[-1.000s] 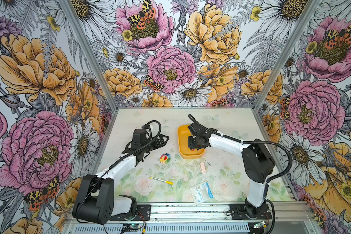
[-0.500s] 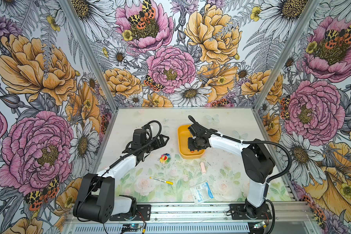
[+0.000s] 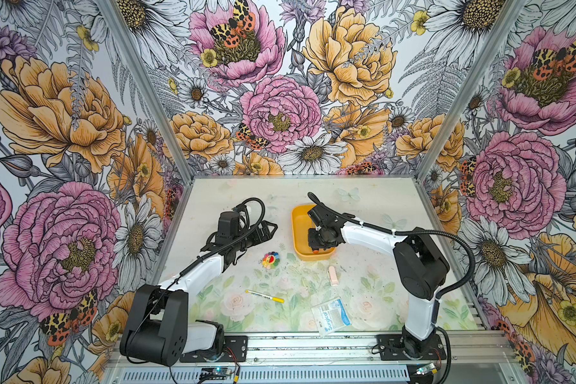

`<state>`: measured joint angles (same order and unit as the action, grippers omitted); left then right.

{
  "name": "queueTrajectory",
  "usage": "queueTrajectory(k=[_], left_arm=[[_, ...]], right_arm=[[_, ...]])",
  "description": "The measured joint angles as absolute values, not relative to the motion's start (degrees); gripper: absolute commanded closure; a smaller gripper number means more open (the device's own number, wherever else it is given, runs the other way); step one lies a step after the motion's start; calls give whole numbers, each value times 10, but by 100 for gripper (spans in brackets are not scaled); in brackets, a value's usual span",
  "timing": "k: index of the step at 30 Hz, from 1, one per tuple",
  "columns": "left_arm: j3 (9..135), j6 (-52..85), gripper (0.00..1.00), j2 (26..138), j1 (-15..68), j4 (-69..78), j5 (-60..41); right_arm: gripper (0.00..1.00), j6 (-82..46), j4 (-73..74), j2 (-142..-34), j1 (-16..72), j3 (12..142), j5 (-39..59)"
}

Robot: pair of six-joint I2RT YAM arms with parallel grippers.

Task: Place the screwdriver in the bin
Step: 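Carry the screwdriver over the yellow bin and lower it inside with the right gripper, then open the right gripper to release the screwdriver into the bin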

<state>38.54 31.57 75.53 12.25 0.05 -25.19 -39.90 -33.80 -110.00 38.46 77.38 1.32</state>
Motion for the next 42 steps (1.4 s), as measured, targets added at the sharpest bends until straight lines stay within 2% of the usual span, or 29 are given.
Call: queueTrajectory(k=[13,19,22,42], left_arm=[[385,316,1,756,123,1,-252],[385,316,1,763,123,1,-252],[385,316,1,764,123,1,-252],[385,316,1,764,123,0,-252]], right_arm=[[99,-399,-338,-1116,385,773,13],[77,-399,-337,-1124,385,773,14],[70,-399,-338,-1129,385,773,14],[43,-387,-335,-1130,385,773,11]])
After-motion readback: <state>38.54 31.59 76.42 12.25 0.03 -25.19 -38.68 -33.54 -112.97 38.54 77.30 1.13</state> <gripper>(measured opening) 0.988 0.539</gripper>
